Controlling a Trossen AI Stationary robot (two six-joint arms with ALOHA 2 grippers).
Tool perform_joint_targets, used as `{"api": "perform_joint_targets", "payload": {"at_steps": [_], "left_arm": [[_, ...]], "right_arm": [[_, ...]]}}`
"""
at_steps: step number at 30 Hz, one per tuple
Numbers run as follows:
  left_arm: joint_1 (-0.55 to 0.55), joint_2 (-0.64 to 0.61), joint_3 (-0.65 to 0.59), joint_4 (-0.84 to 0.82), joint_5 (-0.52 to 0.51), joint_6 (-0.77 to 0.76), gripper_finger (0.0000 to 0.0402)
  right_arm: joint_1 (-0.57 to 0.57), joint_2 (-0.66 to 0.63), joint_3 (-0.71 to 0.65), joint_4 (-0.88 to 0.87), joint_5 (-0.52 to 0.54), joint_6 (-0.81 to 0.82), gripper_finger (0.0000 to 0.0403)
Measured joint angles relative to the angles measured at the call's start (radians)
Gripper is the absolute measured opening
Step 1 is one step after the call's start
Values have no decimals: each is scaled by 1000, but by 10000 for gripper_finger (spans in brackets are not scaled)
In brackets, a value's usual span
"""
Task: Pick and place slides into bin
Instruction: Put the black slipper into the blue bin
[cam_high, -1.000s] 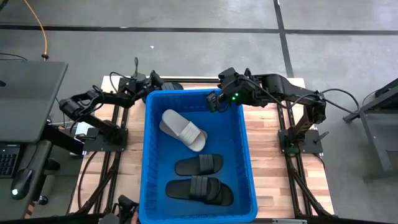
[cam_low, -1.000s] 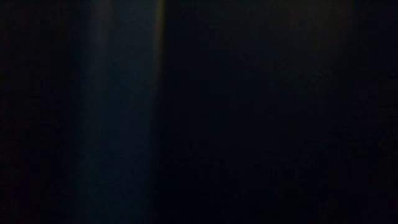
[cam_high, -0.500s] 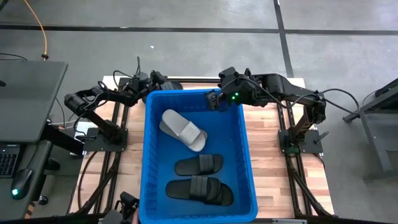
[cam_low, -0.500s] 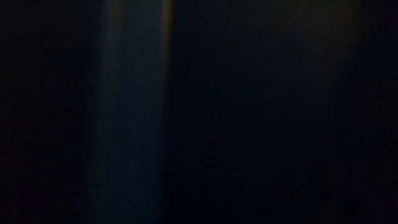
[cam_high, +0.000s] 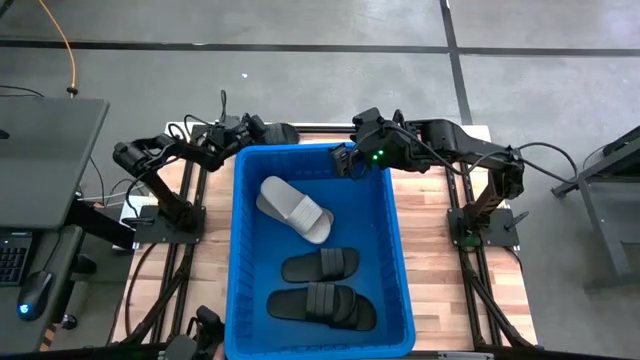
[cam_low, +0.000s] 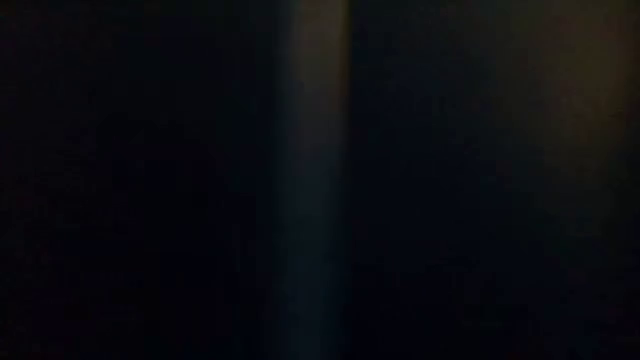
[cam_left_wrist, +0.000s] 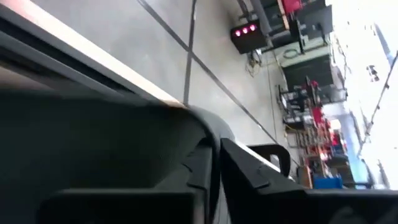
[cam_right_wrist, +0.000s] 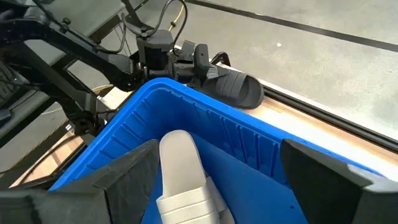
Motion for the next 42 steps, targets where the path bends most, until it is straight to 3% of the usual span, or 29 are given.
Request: {"api": "perform_joint_targets", "payload": {"at_steps": [4,8,14,21,27,32,37,42], "left_arm": [[23,20,0,-14,92,-31,27],[60,28,-3,13,205,121,8],[87,28,-3,3,336,181,4],[95,19,-4,90,338,177,2],[168,12,-4,136,409,164,1],[156,5,-4,239,421,102,1],[183,-27,-4,311,339,79,0],[223,-42,-2,419,382,67,0]], "right_arm": [[9,0,0,1,2,1,321],[14,0,0,2,3,7,321],[27,0,0,1,29,17,321],[27,0,0,1,33,17,321],[27,0,0,0,34,16,321],[27,1,0,-7,38,16,321],[27,1,0,-7,47,16,321],[27,11,2,-5,46,16,321]]}}
